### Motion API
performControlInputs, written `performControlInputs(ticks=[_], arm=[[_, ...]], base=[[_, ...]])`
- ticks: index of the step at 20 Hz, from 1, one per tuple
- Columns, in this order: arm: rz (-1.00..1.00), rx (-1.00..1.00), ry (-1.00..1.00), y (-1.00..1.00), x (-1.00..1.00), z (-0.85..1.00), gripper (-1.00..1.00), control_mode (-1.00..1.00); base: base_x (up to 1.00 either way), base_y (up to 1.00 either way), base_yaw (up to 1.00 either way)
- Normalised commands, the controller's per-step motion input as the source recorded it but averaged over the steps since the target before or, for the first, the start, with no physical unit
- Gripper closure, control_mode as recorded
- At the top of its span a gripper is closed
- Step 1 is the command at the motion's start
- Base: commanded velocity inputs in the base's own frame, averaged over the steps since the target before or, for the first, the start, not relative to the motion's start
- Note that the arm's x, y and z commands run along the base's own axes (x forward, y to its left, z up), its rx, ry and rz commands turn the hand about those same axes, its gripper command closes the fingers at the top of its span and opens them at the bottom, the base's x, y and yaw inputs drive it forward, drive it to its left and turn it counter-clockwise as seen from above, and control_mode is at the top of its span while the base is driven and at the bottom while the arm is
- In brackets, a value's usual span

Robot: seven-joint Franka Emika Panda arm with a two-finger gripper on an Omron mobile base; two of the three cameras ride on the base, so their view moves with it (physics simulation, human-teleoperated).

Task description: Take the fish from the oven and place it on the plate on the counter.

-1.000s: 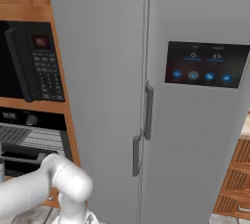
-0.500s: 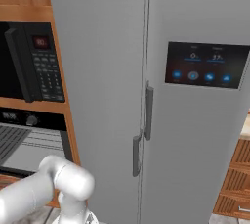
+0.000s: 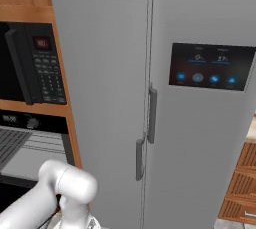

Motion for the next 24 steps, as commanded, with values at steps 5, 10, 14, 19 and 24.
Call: performControlInputs(ticks=[5,10,14,19,24], arm=[[0.03,0.0,0.0,0.0,-0.25,-0.06,1.0,-1.0],[0.0,0.0,-0.02,0.0,-0.27,0.54,1.0,-1.0],[0.0,0.0,-0.16,0.0,-0.31,0.93,1.0,-1.0],[0.0,0.0,-0.24,0.0,-0.04,0.95,1.0,-1.0],[0.0,0.01,-0.28,0.0,0.0,1.0,1.0,-1.0]], base=[[0.0,0.0,0.0],[0.0,0.0,0.0],[0.0,0.0,0.0],[0.0,0.0,0.0],[0.0,0.0,0.0]])
